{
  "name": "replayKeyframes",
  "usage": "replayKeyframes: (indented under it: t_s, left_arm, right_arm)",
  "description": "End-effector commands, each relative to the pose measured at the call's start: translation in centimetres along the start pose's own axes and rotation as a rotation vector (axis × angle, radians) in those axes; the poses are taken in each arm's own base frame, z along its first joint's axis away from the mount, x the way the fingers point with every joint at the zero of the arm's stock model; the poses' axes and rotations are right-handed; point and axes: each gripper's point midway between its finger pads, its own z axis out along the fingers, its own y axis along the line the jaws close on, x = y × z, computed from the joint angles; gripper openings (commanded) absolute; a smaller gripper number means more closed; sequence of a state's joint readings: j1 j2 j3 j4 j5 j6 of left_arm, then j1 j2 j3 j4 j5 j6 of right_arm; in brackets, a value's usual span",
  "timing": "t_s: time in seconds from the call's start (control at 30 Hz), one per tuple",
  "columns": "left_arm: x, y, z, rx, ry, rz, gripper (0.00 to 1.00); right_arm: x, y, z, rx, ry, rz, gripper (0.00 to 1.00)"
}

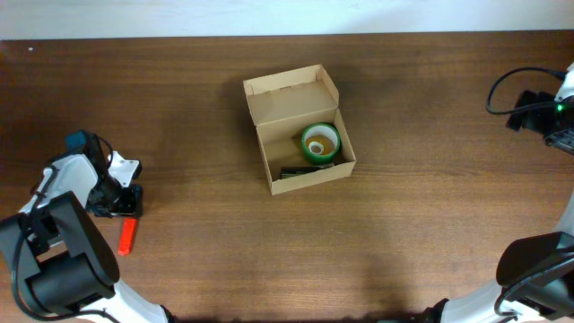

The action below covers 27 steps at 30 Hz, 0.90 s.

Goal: Pack container
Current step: 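Grasp the red box cutter with the left gripper and lift it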

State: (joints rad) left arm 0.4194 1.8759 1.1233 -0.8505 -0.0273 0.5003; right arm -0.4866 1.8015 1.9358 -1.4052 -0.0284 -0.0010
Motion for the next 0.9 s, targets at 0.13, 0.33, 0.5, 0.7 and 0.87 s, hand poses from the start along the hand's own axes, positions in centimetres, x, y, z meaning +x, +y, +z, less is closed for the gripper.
replayKeyframes:
  t_s: [0.13,0.33,0.5,0.7,0.87]
  left_arm:
    - [0.4,-0.5,1.0,0.031,0.020,0.006,0.14]
    - [-0.1,-1.3,0.9,0.066,0.000,-0.008,0.02]
    - [-2.1,-2.4,-0.4,0.051,-0.023,0.048,0.02]
    - [-6.4,-3.0,-5.5,0.018,-0.094,0.090,0.02]
    - [-10.0,-3.7,-11.9,-0.013,-0.188,0.073,0.02]
  right_arm:
    - [0.0,0.3,-0.8,-0.013,-0.021,-0.005,0.92]
    - [0.0,0.3,-0.8,-0.014,-0.021,-0.004,0.92]
    - [0.0,0.3,-0.8,-0.014,-0.021,-0.004,0.92]
    - [0.0,0.3,-0.8,-0.014,-0.021,-0.004,0.92]
    - [0.0,0.5,-0.8,-0.021,-0.021,-0.004,0.92]
